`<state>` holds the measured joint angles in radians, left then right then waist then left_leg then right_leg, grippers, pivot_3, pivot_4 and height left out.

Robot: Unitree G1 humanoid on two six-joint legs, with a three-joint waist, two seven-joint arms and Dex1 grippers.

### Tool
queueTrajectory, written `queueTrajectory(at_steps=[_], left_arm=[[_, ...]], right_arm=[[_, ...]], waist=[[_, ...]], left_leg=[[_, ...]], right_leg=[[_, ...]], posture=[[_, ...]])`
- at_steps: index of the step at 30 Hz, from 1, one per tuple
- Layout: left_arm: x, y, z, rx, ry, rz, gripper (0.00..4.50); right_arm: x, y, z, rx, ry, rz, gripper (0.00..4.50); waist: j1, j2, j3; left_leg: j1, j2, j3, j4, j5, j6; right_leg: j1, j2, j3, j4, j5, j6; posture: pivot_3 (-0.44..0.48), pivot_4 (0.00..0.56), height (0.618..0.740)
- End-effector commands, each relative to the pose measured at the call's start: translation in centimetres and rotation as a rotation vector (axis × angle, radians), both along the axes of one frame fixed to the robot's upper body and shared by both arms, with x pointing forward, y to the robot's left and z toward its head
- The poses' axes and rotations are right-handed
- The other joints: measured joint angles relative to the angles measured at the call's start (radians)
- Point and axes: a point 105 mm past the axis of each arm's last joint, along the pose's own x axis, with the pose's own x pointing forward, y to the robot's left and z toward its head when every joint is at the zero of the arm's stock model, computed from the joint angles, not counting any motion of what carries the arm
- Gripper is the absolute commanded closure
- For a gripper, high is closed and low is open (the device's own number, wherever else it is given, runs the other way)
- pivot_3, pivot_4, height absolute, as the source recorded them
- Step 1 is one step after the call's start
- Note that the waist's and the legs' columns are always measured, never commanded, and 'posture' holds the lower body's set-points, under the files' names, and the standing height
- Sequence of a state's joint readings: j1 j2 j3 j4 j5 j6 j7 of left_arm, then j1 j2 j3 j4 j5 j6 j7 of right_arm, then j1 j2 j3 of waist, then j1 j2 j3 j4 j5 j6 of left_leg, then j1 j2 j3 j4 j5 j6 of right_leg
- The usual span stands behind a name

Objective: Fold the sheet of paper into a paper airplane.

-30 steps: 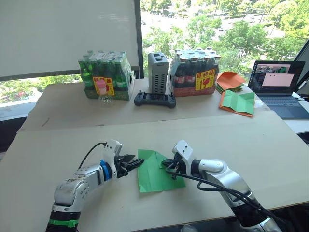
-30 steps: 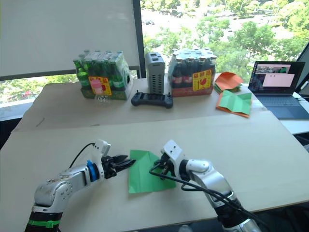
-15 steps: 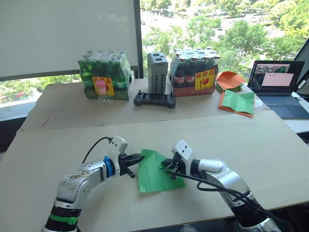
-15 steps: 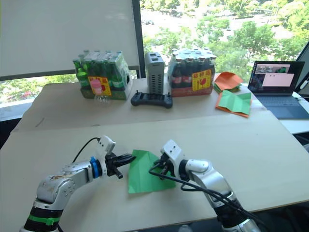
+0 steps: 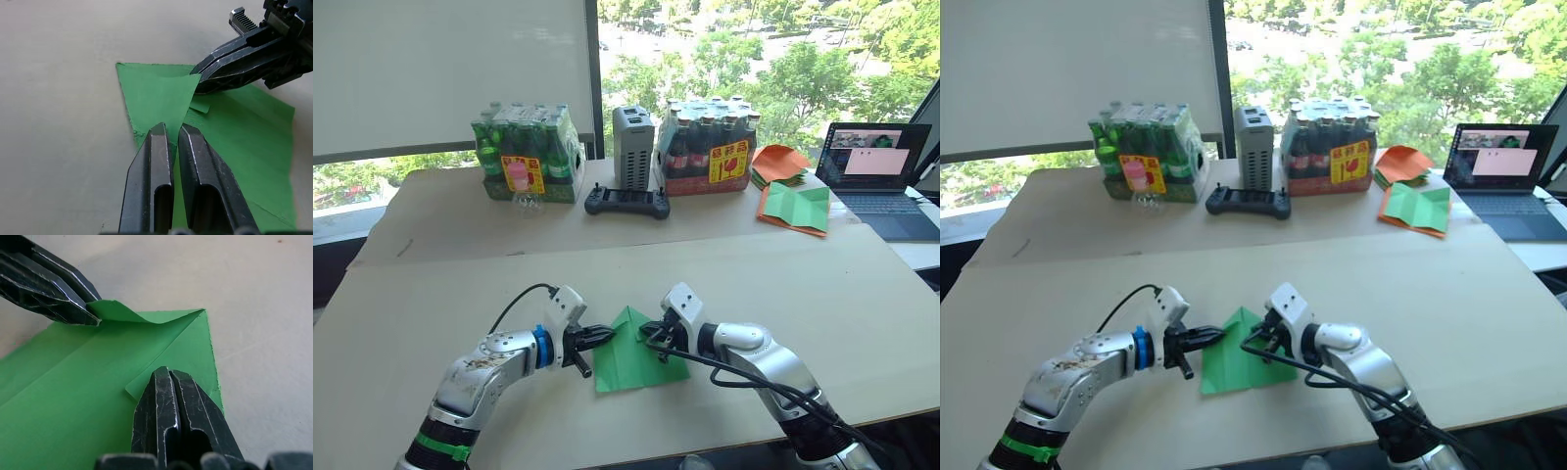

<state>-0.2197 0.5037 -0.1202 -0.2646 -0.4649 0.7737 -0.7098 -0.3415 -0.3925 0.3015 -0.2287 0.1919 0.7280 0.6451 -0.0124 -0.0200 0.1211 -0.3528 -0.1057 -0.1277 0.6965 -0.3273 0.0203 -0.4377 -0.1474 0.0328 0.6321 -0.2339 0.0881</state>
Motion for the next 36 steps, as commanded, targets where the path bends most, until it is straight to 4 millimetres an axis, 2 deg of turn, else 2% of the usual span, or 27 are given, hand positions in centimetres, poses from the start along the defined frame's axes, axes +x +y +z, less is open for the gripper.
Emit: queueTrajectory(at_steps=[1,9,14,24,36], left_arm=[[0.2,-0.2,0.2,0.01,-0.031,-0.017,4.14],[-0.1,-1.1,-0.3,0.03,-0.023,-0.068,4.14],[-0.1,-0.7,-0.7,0.063,-0.026,-0.065,4.14],[-0.1,-0.6,-0.8,0.079,-0.035,-0.066,4.14],[-0.3,-0.3,-1.3,0.127,-0.044,-0.077,4.14]], right_arm=[[0.0,-0.3,-0.3,-0.007,0.021,-0.024,4.5],[1.4,0.8,2.3,0.094,-0.034,-0.039,4.5],[2.1,1.4,2.9,0.118,-0.055,-0.039,4.5],[2.4,2.7,1.8,0.084,-0.054,0.0,4.5],[3.1,3.4,2.0,0.089,-0.066,0.009,4.5]], waist=[[0.0,0.0,0.0],[-0.001,0.0,0.0],[-0.001,0.0,0.0],[-0.003,0.0,0.0],[-0.005,0.0,0.0]], left_leg=[[0.0,0.0,0.0,0.0,0.0,0.0],[0.0,0.0,0.0,0.0,0.0,0.0],[0.0,0.0,0.0,0.0,0.0,0.0],[0.0,0.0,0.0,-0.001,0.0,0.0],[0.0,0.0,0.0,-0.001,0.0,0.0]], right_leg=[[0.0,0.0,0.0,0.0,0.0,0.0],[0.0,0.0,0.0,0.0,0.0,0.0],[-0.001,0.0,0.0,0.0,0.0,0.0],[-0.001,0.0,0.0,0.0,0.0,0.0],[-0.001,0.0,0.0,0.0,0.0,0.0]], posture=[[0.0,0.15,0.735],[0.0,0.15,0.735],[0.0,0.15,0.735],[0.0,0.15,0.735],[0.0,0.15,0.735]])
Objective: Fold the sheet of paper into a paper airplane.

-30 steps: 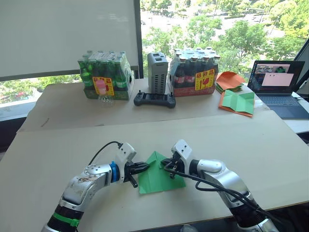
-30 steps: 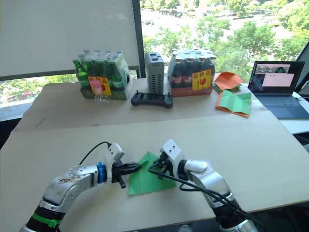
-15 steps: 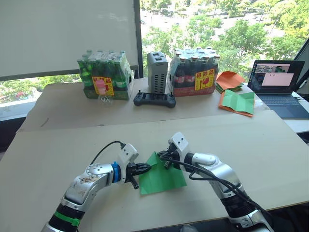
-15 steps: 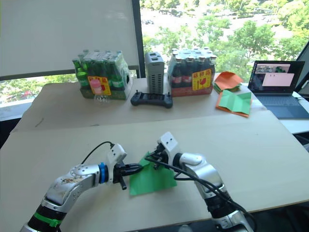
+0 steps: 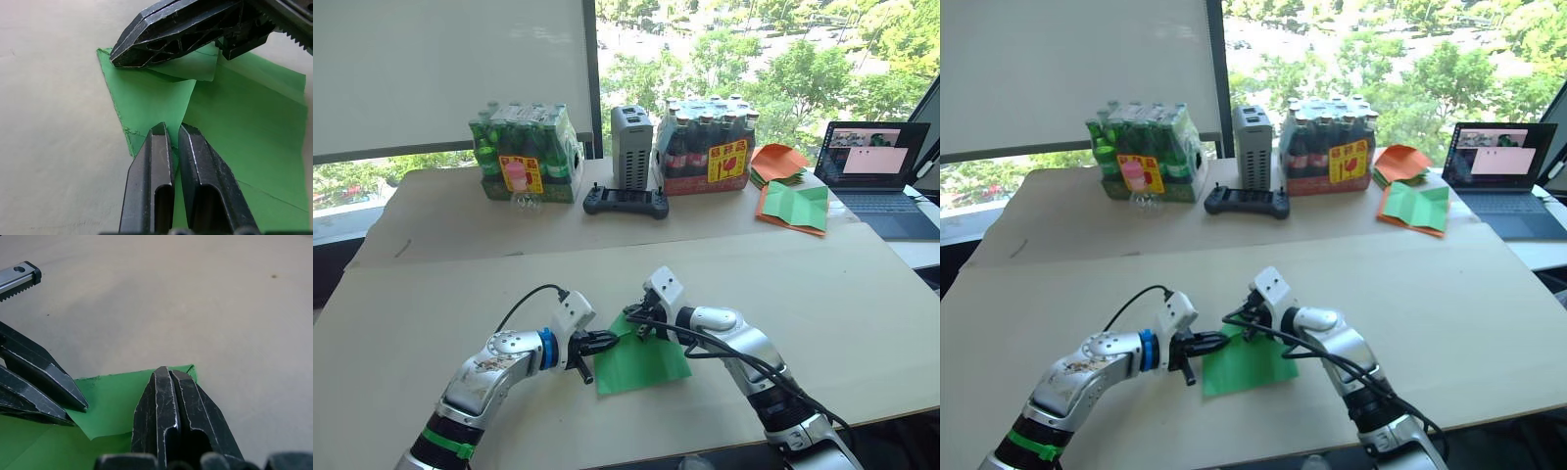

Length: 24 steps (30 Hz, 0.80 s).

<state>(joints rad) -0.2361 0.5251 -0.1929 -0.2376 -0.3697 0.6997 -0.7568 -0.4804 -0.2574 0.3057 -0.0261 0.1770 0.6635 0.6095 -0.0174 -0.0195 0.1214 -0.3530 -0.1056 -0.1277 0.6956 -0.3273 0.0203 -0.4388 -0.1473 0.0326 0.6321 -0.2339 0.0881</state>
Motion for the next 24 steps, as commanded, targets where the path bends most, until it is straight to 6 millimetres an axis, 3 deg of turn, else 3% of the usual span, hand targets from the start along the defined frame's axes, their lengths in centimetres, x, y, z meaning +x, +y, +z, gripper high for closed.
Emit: queueTrajectory(at_steps=[1,7,14,18,24], left_arm=[[-0.3,0.2,-0.5,0.039,0.001,-0.008,4.14],[-0.4,0.1,-0.5,0.047,-0.006,-0.016,4.14],[-0.4,0.2,-0.5,0.058,-0.011,-0.02,4.14],[-0.4,0.4,-0.2,0.044,-0.012,-0.016,3.06],[-0.1,1.1,1.4,-0.007,-0.013,0.013,1.09]], right_arm=[[0.3,0.5,1.1,0.013,-0.05,0.021,4.5],[0.9,-0.1,-0.8,-0.071,-0.01,-0.025,4.5],[0.5,-0.1,-1.6,-0.11,0.032,-0.032,4.5],[0.2,0.0,-1.7,-0.109,0.036,-0.029,4.5],[0.2,0.0,-1.6,-0.103,0.038,-0.03,4.5]], waist=[[0.0,0.0,0.0],[-0.001,0.0,0.0],[-0.002,0.001,0.0],[-0.002,0.001,-0.001],[-0.003,0.001,-0.001]], left_leg=[[0.0,0.0,0.0,0.0,0.0,0.0],[0.0,0.0,0.0,0.0,0.0,0.0],[0.001,0.0,0.0,0.0,0.0,0.0],[0.001,0.0,0.0,0.0,0.0,0.0],[0.001,0.0,0.0,0.0,0.0,0.0]], right_leg=[[0.0,0.0,0.0,0.0,0.0,0.0],[0.0,0.0,0.0,0.0,0.0,0.0],[0.001,0.0,0.0,0.0,0.0,0.0],[0.001,0.0,0.0,0.0,0.0,0.0],[0.001,0.0,0.0,0.0,0.0,0.0]], posture=[[0.0,0.15,0.735],[0.0,0.15,0.735],[0.0,0.15,0.735],[0.0,0.15,0.735],[0.0,0.15,0.735]])
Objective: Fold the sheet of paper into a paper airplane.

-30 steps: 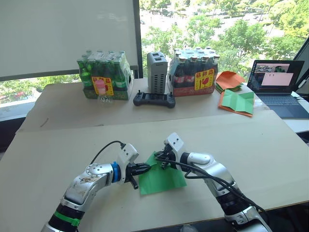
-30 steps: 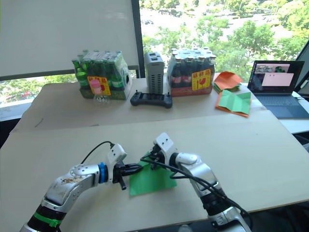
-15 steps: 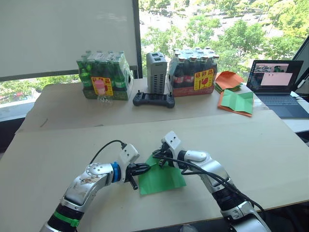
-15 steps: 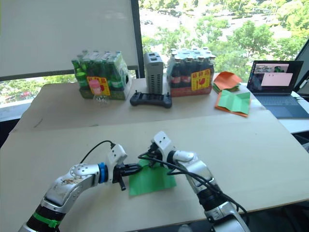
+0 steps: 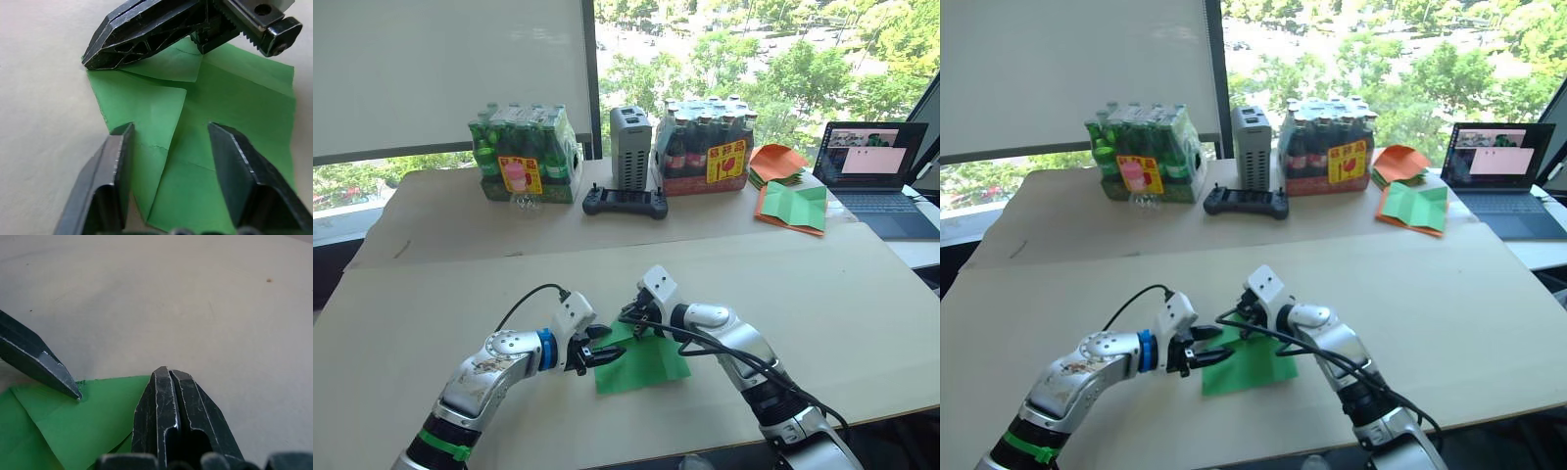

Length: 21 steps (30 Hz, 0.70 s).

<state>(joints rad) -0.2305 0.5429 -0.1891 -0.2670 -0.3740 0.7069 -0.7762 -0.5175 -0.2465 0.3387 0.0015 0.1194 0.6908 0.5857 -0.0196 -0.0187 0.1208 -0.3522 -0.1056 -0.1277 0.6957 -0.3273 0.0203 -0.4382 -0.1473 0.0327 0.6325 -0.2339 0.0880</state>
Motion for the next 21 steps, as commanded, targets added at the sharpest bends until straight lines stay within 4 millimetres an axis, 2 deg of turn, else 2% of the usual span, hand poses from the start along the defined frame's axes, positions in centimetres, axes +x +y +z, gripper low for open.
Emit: queueTrajectory(at_steps=[1,4,6,7,10,15,16,21], left_arm=[[0.3,1.3,1.4,-0.027,-0.004,0.041,1.09],[0.3,1.9,3.4,-0.115,0.01,0.034,1.09],[0.1,2.1,3.9,-0.135,0.02,0.02,1.09],[0.1,2.2,4.0,-0.143,0.022,0.012,1.66],[0.2,2.2,4.2,-0.17,0.026,0.008,2.6],[2.4,1.9,3.1,-0.112,0.0,0.063,4.29],[2.7,1.5,2.9,-0.105,-0.003,0.058,4.48],[3.5,-0.4,2.9,-0.103,-0.019,0.021,4.48]], right_arm=[[-0.4,-0.3,-1.3,-0.026,0.048,-0.015,4.5],[-0.4,-0.3,-1.3,-0.024,0.047,-0.017,4.5],[-0.4,-0.2,-1.3,-0.021,0.047,-0.019,4.5],[-0.4,-0.2,-1.3,-0.021,0.047,-0.02,4.5],[-0.4,-0.2,-1.4,-0.02,0.046,-0.022,4.5],[-0.4,-0.2,-1.3,-0.022,0.039,-0.024,4.5],[-0.4,-0.2,-1.3,-0.022,0.038,-0.022,4.5],[-0.9,0.4,-0.9,-0.014,0.031,-0.001,4.5]], waist=[[-0.001,0.0,0.0],[-0.001,0.0,0.0],[-0.002,0.0,0.0],[-0.002,0.0,0.0],[-0.002,0.0,0.0],[0.0,0.0,0.0],[-0.001,0.0,0.0],[-0.003,0.0,0.0]], left_leg=[[0.0,0.0,0.0,0.0,0.0,0.0],[0.0,0.0,0.0,0.0,0.0,0.0],[0.0,0.0,0.0,0.0,0.0,0.0],[0.0,0.0,0.0,0.0,0.0,0.0],[0.0,0.0,0.0,0.0,0.0,0.0],[0.0,0.0,0.0,0.0,0.0,0.0],[0.0,0.0,0.0,0.0,0.0,0.0],[0.0,0.0,0.0,0.0,0.0,0.0]], right_leg=[[0.0,0.0,0.0,0.0,0.0,0.0],[-0.001,0.0,0.0,0.0,0.0,0.0],[-0.001,0.0,0.0,0.0,0.0,0.0],[0.0,0.0,0.0,0.0,0.0,0.0],[0.0,0.0,0.0,0.0,0.0,0.0],[0.0,0.0,0.0,0.0,0.0,0.0],[0.0,0.0,0.0,0.0,0.0,0.0],[0.0,0.0,0.0,0.0,0.0,0.0]], posture=[[0.0,0.15,0.735],[0.0,0.15,0.735],[0.0,0.15,0.735],[0.0,0.15,0.735],[0.0,0.15,0.735],[0.0,0.15,0.735],[0.0,0.15,0.735],[0.0,0.15,0.735]])
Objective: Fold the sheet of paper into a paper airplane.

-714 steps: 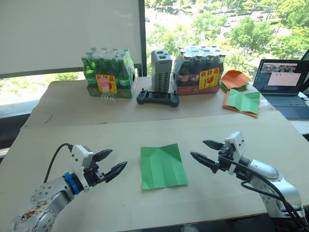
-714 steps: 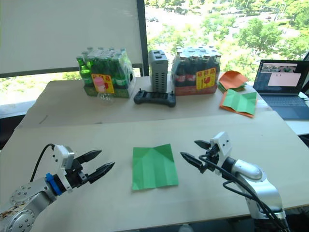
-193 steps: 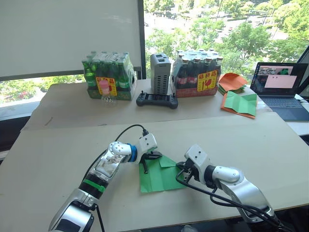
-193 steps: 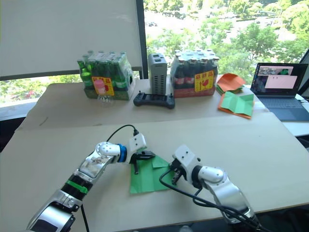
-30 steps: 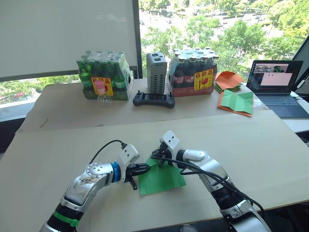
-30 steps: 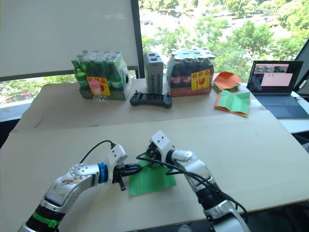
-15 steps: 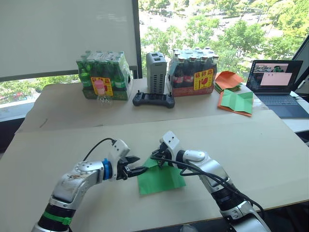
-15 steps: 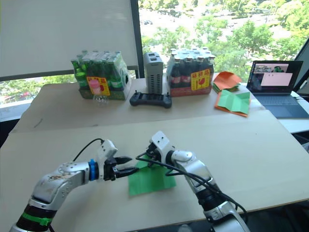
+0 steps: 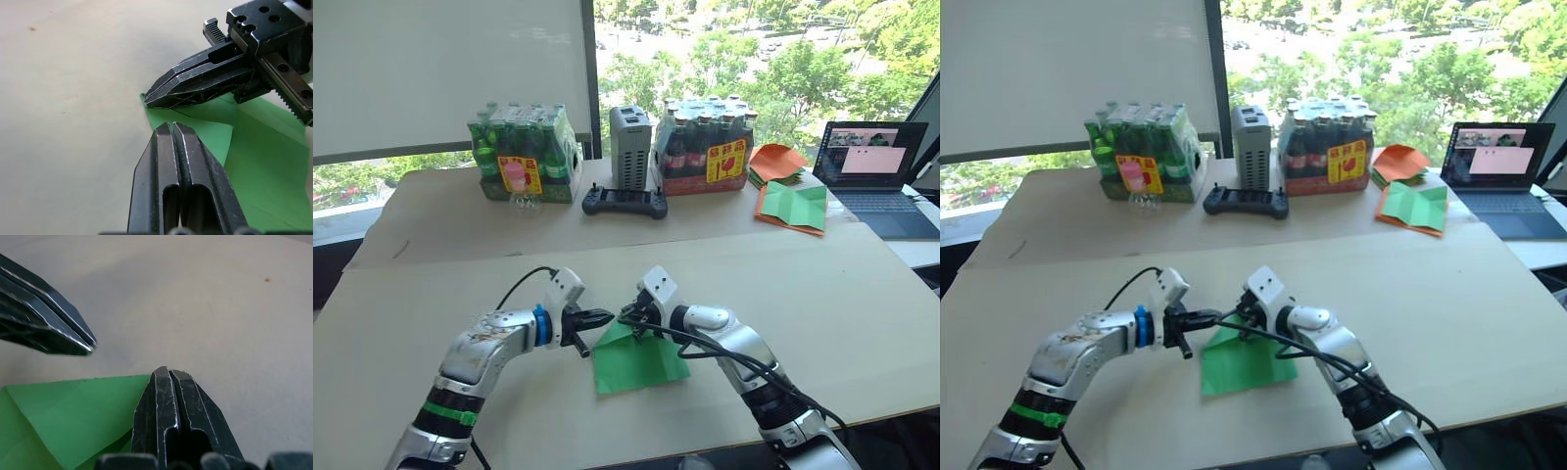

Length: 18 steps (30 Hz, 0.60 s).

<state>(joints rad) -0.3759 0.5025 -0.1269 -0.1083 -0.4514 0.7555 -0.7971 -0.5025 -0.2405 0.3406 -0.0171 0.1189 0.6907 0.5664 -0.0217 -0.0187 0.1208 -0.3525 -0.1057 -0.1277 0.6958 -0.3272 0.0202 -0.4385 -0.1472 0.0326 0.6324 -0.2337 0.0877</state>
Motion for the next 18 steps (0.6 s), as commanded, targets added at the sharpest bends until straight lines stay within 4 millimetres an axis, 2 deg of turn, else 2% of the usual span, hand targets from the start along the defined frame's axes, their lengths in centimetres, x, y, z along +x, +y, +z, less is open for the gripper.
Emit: queueTrajectory(at_steps=[1,13,18], left_arm=[[0.6,-0.9,0.9,0.009,-0.067,-0.026,4.48],[1.1,-1.0,-1.4,0.114,-0.069,-0.024,4.48],[0.5,-0.7,-2.7,0.157,-0.049,-0.041,4.48]], right_arm=[[-0.8,0.4,-0.8,-0.017,0.037,0.013,4.5],[-1.4,0.8,-0.4,-0.012,0.041,0.02,4.5],[-1.3,0.8,-0.3,-0.01,0.04,0.019,4.5]], waist=[[-0.001,0.0,0.0],[-0.01,0.0,0.0],[-0.01,0.0,0.0]], left_leg=[[0.0,0.0,0.0,0.0,0.0,0.0],[0.0,0.0,0.0,0.0,0.0,0.0],[0.0,0.0,0.0,0.0,0.0,0.0]], right_leg=[[0.0,0.0,0.0,0.0,0.0,0.0],[0.0,0.0,0.0,0.0,0.0,0.0],[0.0,0.0,0.0,0.0,0.0,0.0]], posture=[[0.0,0.15,0.735],[0.0,0.15,0.735],[0.0,0.15,0.735]])
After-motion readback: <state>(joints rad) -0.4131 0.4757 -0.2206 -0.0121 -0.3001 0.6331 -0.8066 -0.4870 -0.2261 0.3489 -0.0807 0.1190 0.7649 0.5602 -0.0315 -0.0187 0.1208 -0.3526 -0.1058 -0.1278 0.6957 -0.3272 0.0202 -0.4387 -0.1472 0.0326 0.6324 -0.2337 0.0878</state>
